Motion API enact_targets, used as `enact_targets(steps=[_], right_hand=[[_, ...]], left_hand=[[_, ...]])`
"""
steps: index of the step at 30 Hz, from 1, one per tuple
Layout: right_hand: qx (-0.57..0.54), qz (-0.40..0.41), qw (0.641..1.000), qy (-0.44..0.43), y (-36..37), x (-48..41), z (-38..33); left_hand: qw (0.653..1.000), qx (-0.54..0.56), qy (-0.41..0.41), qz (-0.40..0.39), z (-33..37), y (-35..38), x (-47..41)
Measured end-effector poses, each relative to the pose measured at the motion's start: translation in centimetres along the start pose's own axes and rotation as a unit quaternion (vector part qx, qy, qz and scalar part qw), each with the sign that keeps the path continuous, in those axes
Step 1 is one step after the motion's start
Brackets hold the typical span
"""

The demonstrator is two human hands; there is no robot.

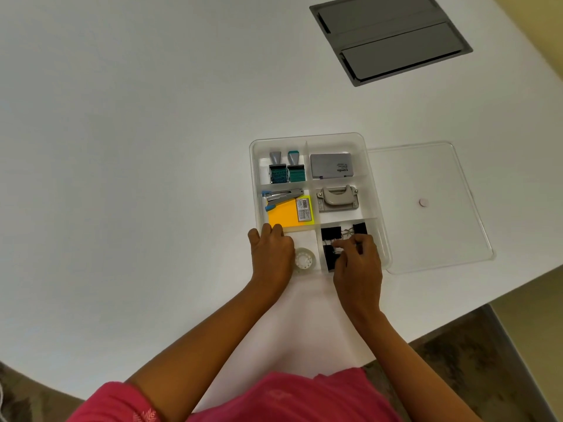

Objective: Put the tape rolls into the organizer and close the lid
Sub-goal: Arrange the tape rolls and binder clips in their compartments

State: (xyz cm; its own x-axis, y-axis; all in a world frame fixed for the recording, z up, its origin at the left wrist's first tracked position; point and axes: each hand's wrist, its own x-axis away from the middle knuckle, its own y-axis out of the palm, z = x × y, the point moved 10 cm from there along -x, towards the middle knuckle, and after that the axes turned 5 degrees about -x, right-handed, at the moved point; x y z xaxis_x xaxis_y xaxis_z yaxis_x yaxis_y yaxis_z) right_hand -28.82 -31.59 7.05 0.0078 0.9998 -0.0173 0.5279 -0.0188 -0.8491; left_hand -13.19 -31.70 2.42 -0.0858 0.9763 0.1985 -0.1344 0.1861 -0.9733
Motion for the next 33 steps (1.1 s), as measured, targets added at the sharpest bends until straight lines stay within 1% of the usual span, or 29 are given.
enact_targets(steps=[6, 11, 14, 16, 17, 19, 22, 24, 25, 27, 29, 31, 33], right_hand=[[0.012, 0.005, 1.000, -0.005, -0.2, 0.2, -0.2], [0.040, 0.013, 0.998, -0.037, -0.4, 0.4, -0.7], [0.042, 0.023, 0.997, -0.055, -0.5, 0.3, -1.1], [0.046, 0.025, 0.996, -0.072, -0.4, 0.1, -1.6], [0.053, 0.024, 0.994, -0.088, -0.3, 0.1, -2.0], [0.076, 0.003, 0.986, -0.145, 0.3, 0.0, -3.5], [0.137, -0.076, 0.954, -0.255, 2.4, 0.1, -6.0], [0.201, -0.146, 0.913, -0.325, 4.5, 0.4, -7.2], [0.233, -0.184, 0.887, -0.354, 5.7, 0.7, -7.5], [0.278, -0.253, 0.841, -0.390, 8.0, 1.1, -7.3], [0.305, -0.283, 0.808, -0.418, 9.3, 1.1, -7.3], [0.319, -0.297, 0.786, -0.438, 10.0, 0.9, -7.4], [0.321, -0.320, 0.773, -0.444, 10.6, 0.8, -7.2]], left_hand=[[0.999, 0.025, -0.020, -0.017, 0.5, 1.1, -0.3], [0.999, 0.017, 0.016, -0.030, 1.1, 1.4, -0.2], [0.997, 0.033, 0.047, -0.060, 1.2, 1.7, -0.3], [0.995, 0.054, 0.054, -0.069, 0.7, 1.4, -0.3], [0.995, 0.065, 0.053, -0.062, 0.4, 1.0, -0.3], [0.995, 0.088, 0.047, -0.013, -0.4, -0.7, 0.1], [0.988, 0.126, -0.009, 0.089, -3.0, -3.2, 1.5], [0.977, 0.155, -0.061, 0.131, -5.2, -3.8, 2.6], [0.971, 0.178, -0.087, 0.133, -6.2, -3.7, 3.0], [0.957, 0.230, -0.140, 0.111, -7.9, -2.6, 3.5], [0.947, 0.257, -0.172, 0.088, -8.7, -1.6, 3.7], [0.940, 0.274, -0.187, 0.075, -8.9, -1.1, 3.8], [0.934, 0.291, -0.198, 0.066, -8.9, -0.7, 3.8]])
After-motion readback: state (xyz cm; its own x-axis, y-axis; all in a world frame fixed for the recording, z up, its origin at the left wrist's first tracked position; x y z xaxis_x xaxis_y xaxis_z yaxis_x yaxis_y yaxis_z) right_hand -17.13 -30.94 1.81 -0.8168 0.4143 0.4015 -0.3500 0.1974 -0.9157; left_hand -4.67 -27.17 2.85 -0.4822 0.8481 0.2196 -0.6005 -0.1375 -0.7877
